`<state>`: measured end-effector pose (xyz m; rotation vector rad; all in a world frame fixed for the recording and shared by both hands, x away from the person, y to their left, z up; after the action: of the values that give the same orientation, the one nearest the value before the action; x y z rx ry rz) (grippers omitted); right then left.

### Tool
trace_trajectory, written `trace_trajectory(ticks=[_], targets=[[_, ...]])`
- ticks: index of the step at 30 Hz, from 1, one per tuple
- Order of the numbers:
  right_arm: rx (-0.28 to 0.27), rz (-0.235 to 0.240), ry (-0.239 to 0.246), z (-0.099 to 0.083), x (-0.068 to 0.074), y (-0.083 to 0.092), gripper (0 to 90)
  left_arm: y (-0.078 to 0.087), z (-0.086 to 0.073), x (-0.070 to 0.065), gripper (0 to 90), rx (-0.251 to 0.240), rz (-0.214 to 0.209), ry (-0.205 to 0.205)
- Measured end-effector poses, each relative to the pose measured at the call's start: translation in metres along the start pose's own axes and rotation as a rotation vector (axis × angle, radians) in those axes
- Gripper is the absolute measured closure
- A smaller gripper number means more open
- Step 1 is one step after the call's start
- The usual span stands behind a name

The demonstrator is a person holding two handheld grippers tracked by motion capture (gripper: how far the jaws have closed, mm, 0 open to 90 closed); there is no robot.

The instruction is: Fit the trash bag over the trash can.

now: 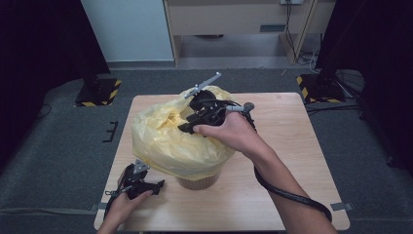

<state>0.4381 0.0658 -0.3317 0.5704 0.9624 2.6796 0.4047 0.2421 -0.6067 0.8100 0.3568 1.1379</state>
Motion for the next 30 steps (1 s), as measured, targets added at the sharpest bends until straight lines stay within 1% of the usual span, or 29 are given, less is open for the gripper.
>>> trace_trajectory(ticks=[5,7,8,9,11,12,13,14,15,16,18,21,24,30], targets=[[-0.025,-0.013,-0.01,0.004,-0.002,0.003,46.8,0.0,0.0,0.0,0.0,0.0,0.0,0.0],[-0.026,-0.028,-0.024,0.004,-0.004,0.005,44.9,0.0,0.0,0.0,0.0,0.0,0.0,0.0],[-0.027,-0.031,-0.045,0.005,-0.004,0.005,45.1,0.0,0.0,0.0,0.0,0.0,0.0,0.0],[-0.029,-0.03,-0.062,0.005,-0.005,0.006,47.0,0.0,0.0,0.0,0.0,0.0,0.0,0.0],[-0.039,-0.03,-0.073,0.007,-0.005,0.008,50.5,0.0,0.0,0.0,0.0,0.0,0.0,0.0],[-0.046,-0.034,-0.066,0.008,-0.006,0.009,55.4,0.0,0.0,0.0,0.0,0.0,0.0,0.0],[-0.052,-0.034,-0.062,0.008,-0.006,0.011,57.2,0.0,0.0,0.0,0.0,-0.001,0.0,0.001],[-0.057,-0.032,-0.068,0.009,-0.006,0.013,60.1,0.0,0.0,0.0,0.0,-0.001,0.0,0.001],[-0.067,-0.033,-0.066,0.01,-0.006,0.016,64.8,0.0,0.0,0.0,0.0,0.0,0.0,0.0],[-0.069,-0.033,-0.064,0.01,-0.006,0.018,66.7,0.0,0.0,0.0,0.0,0.0,0.0,0.0],[-0.08,-0.034,-0.061,0.011,-0.007,0.024,75.9,0.0,0.0,0.0,0.0,0.0,0.0,0.0],[-0.09,-0.033,-0.058,0.009,-0.007,0.033,82.9,0.0,0.0,0.0,0.0,0.001,0.0,0.0],[-0.099,-0.029,-0.053,0.005,-0.005,0.043,86.0,0.0,0.0,0.0,0.0,0.0,0.0,0.0],[-0.116,-0.027,-0.046,-0.005,-0.001,0.064,87.6,0.0,0.0,0.0,0.0,-0.001,0.0,0.0]])
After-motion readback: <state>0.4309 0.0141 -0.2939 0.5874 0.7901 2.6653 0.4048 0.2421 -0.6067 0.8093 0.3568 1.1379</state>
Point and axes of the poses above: each handheld gripper's, and its own axes: y roughly backward along the jaws, z roughly out of its top, x roughly to its left, the point moved 10 cm from there along -y, roughly forward along the jaws, and after that the axes turned 11 degrees about z, right-handed, at the moved point
